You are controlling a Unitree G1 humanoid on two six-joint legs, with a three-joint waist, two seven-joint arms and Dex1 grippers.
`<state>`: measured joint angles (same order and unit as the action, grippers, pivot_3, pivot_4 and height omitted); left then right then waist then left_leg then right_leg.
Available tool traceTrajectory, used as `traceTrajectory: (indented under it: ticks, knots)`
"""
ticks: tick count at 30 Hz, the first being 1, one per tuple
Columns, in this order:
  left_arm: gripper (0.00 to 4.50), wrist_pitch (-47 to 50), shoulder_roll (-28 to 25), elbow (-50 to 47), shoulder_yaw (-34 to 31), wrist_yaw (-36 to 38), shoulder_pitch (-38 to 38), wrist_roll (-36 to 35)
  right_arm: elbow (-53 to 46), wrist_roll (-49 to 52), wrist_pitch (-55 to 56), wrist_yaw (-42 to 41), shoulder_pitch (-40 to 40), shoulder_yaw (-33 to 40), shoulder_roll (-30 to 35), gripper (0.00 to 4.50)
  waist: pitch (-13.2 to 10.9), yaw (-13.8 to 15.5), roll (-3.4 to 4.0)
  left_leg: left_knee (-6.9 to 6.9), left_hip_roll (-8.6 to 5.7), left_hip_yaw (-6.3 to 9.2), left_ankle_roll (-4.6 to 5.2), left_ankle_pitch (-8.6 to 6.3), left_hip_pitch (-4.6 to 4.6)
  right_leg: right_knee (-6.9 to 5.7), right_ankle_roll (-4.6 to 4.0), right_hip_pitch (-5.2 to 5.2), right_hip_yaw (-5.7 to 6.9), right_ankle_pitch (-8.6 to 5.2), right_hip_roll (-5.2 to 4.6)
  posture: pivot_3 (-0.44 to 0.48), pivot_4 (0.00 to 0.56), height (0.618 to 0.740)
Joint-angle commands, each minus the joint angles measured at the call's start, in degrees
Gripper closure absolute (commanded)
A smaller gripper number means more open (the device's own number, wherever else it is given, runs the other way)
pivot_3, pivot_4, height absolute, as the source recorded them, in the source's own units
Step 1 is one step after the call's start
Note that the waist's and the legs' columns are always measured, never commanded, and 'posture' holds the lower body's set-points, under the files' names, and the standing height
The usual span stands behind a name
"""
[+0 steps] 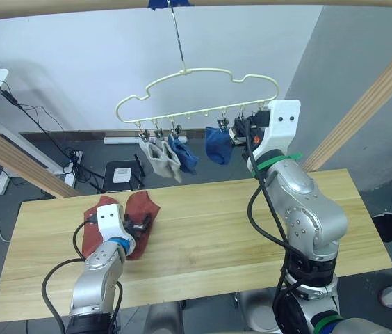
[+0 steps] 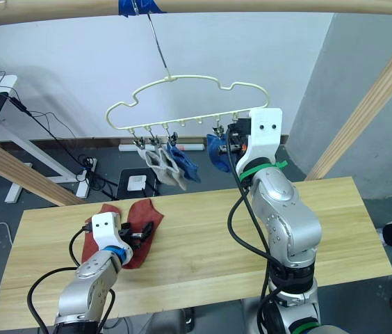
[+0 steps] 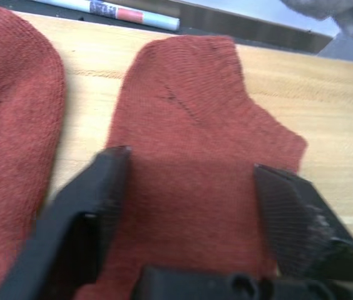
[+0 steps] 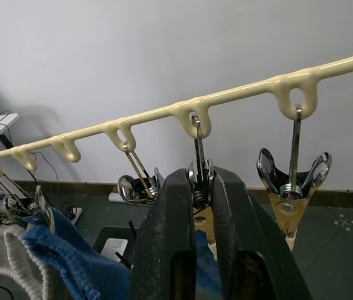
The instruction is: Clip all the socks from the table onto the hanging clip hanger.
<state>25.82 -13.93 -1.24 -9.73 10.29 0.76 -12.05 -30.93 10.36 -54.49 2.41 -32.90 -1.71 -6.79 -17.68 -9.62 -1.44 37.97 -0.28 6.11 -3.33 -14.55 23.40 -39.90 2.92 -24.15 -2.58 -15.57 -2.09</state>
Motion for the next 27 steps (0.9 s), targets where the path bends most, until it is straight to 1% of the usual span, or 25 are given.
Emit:
traceTrajectory:
  ticks: [1,5,7,11,15,18,23,27]
  knots:
    - [2.03,0.8,0.1,0.2,0.9,0.2,1.8,0.9,-2.0,1.0,0.2,-0.2,-1.0,-0.5,-0.4,4.42,0.0,0.0,0.0,0.0,0.0,0.0,0.0,0.0,0.0,0.0,0.0,0.0,0.0,0.0,0.0,-0.261,0.277,0.74]
    - [2.48,0.2,0.3,-0.6,1.3,0.9,2.5,0.9,-1.9,1.0,0.3,-0.2,-0.9,-0.4,-0.5,4.42,0.0,0.0,-0.01,-0.01,0.01,0.0,0.0,0.0,0.0,0.01,0.0,0.0,0.0,0.0,0.0,-0.261,0.277,0.74]
    - [2.6,-0.7,0.1,-1.0,1.5,1.7,3.0,0.9,-1.8,1.0,0.3,-0.3,-0.9,-0.4,-0.5,4.42,0.0,0.0,0.0,-0.02,0.01,0.0,0.0,0.0,0.0,0.03,0.0,0.0,0.0,0.0,0.0,-0.261,0.277,0.74]
    - [3.09,-3.9,-0.9,-2.2,2.6,4.6,4.4,1.2,-1.7,0.9,0.5,-0.3,-0.8,-0.5,-0.5,4.42,0.0,0.0,0.0,-0.05,0.02,-0.01,0.0,0.0,0.0,0.06,0.0,0.0,0.0,0.0,0.0,-0.257,0.275,0.74]
    - [3.8,-8.6,-1.9,-3.4,4.4,7.5,5.8,1.9,-1.4,0.8,0.8,-0.4,-0.7,-0.7,-0.5,4.42,0.0,0.0,-0.01,-0.08,0.06,0.0,0.0,0.0,0.0,0.11,0.0,0.0,0.0,0.0,-0.01,-0.254,0.274,0.74]
    - [4.49,-12.9,-2.7,-4.8,5.7,9.8,6.9,2.5,-1.3,0.8,0.9,-0.4,-0.7,-0.7,-0.4,4.42,0.0,0.0,0.0,-0.11,0.08,-0.01,0.0,0.0,0.01,0.17,0.0,0.0,0.0,0.0,-0.01,-0.254,0.274,0.74]
    - [4.5,-24.4,-5.5,-5.6,9.5,16.4,7.2,4.6,-1.3,0.6,1.0,-0.3,-0.8,-0.7,-0.4,4.42,0.0,0.1,0.0,-0.16,0.19,-0.02,0.0,0.0,0.04,0.29,0.0,-0.01,0.0,0.0,-0.02,-0.261,0.274,0.74]
    - [4.5,-31.7,-6.9,-5.3,13.0,20.3,4.6,6.5,-1.7,0.6,0.9,-0.3,-0.7,-0.6,-0.2,4.42,0.0,0.1,0.0,-0.18,0.25,-0.04,0.0,0.0,0.09,0.44,0.0,-0.01,0.0,0.0,-0.04,-0.265,0.273,0.74]
